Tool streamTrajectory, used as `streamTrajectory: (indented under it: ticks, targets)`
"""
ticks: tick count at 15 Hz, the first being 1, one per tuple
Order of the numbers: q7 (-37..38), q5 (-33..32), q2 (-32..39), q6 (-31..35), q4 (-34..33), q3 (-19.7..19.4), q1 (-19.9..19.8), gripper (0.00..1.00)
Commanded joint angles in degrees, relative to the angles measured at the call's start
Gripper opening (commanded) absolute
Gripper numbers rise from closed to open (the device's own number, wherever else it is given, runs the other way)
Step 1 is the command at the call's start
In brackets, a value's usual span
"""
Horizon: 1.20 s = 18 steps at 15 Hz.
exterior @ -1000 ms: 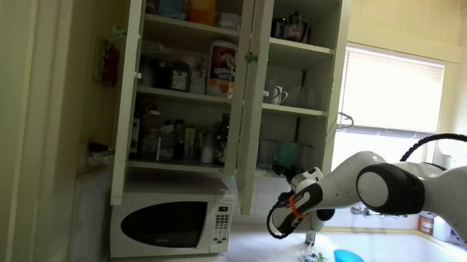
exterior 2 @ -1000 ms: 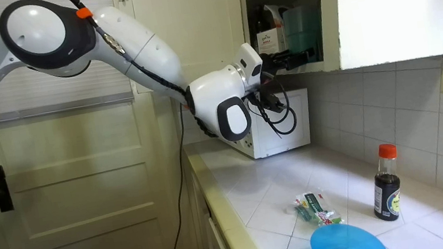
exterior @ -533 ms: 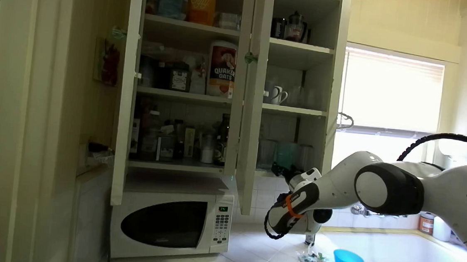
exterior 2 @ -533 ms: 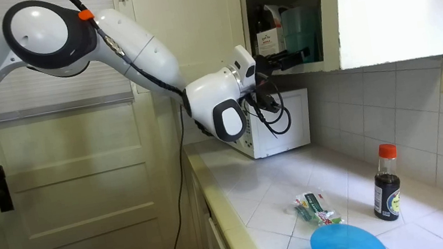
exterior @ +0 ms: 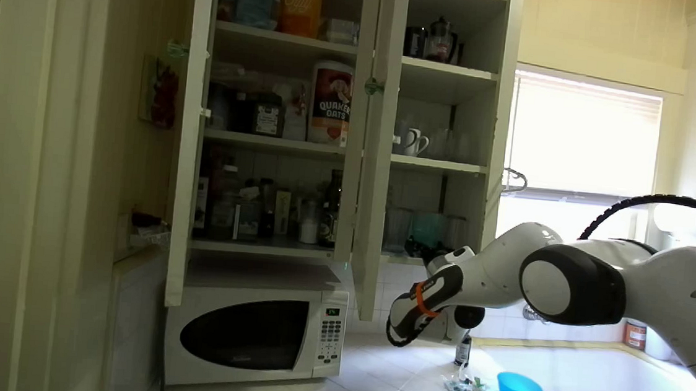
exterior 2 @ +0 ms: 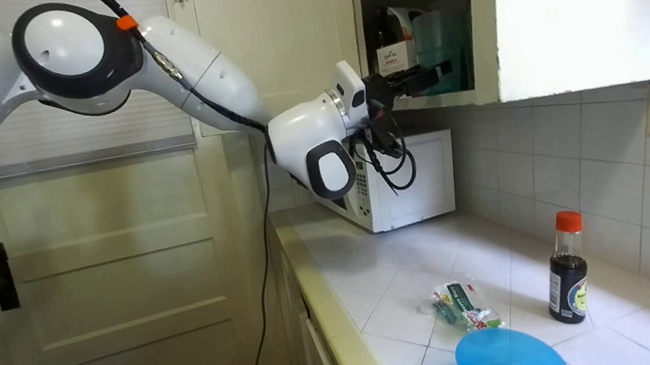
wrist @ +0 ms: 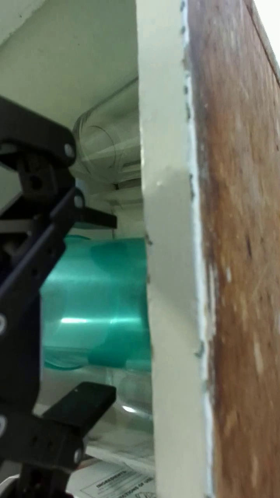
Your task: Put the blue cup inside the upper cabinet on the left.
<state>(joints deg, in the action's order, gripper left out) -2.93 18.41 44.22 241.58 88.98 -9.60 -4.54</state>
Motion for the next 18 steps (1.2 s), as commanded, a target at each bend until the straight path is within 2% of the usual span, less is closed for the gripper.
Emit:
streamTrajectory:
  ticks: [1,7,13,16,18]
  targets:
    - [0.86,6.25,0.11,0.44,1.55,-7.06,6.33,1.00]
    - [5.47,16.23,2.04,0.58,5.36,-21.98,19.00,1.00]
    - [12.63,24.82,5.81,0.65,13.83,-36.74,32.83,1.00]
    - [14.61,29.47,6.90,0.66,20.17,-41.16,38.56,1.00]
    - [13.41,31.59,4.87,0.66,25.74,-40.21,40.02,1.00]
